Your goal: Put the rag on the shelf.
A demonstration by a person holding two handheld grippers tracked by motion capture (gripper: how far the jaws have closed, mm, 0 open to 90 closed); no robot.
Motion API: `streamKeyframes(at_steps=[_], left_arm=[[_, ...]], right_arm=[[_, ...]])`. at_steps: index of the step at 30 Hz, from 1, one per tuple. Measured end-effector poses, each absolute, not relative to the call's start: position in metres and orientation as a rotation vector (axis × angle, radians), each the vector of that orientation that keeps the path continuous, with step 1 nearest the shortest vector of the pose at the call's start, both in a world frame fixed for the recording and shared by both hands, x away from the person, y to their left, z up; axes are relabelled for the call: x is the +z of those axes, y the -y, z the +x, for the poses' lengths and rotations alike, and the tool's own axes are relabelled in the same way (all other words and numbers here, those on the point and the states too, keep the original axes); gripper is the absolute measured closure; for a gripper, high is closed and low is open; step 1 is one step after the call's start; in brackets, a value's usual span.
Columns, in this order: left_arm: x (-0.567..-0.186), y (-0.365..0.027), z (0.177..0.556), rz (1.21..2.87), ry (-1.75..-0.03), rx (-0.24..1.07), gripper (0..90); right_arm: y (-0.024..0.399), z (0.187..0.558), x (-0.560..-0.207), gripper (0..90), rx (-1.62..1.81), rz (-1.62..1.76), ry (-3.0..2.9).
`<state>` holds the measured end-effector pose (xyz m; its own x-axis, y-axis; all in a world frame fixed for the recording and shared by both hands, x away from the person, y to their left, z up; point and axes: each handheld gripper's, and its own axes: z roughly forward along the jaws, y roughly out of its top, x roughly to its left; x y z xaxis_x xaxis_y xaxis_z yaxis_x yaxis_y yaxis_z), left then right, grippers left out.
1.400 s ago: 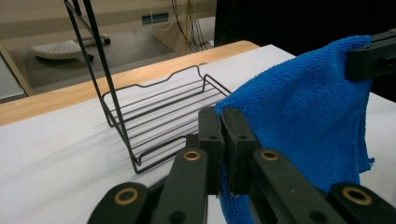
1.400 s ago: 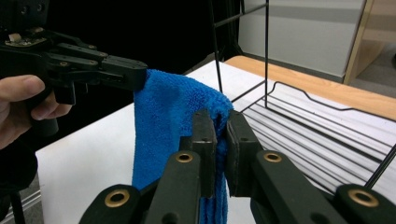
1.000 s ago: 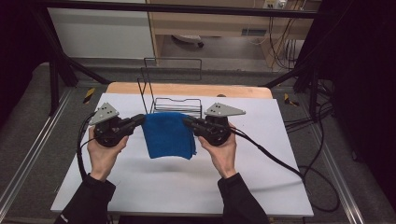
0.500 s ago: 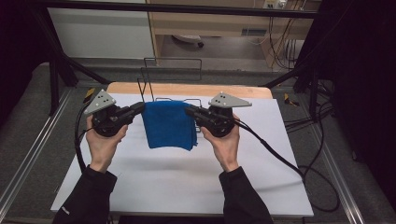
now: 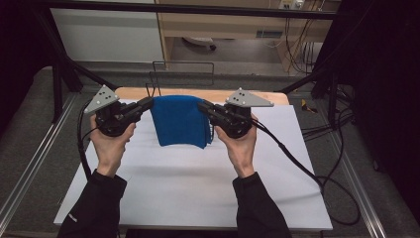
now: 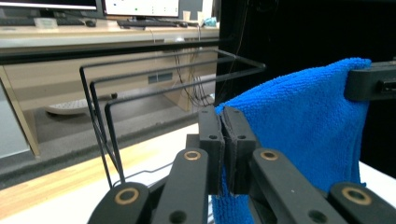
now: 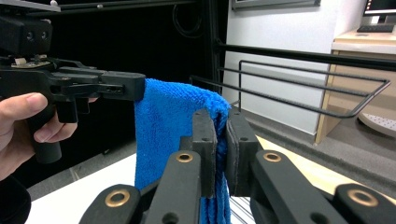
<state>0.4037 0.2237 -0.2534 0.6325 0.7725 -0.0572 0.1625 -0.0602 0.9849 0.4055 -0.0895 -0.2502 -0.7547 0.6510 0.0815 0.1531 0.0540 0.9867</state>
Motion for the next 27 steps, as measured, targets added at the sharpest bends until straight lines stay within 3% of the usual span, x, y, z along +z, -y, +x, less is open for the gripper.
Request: streamKeyframes(at_steps=[27], left_arm=[[-0.208,-0.223,0.419,1.485,-0.759,0.652,87.0]], right_arm=[[0.087,0.419,-0.202,84.4,1.744,0.731,-1.858]])
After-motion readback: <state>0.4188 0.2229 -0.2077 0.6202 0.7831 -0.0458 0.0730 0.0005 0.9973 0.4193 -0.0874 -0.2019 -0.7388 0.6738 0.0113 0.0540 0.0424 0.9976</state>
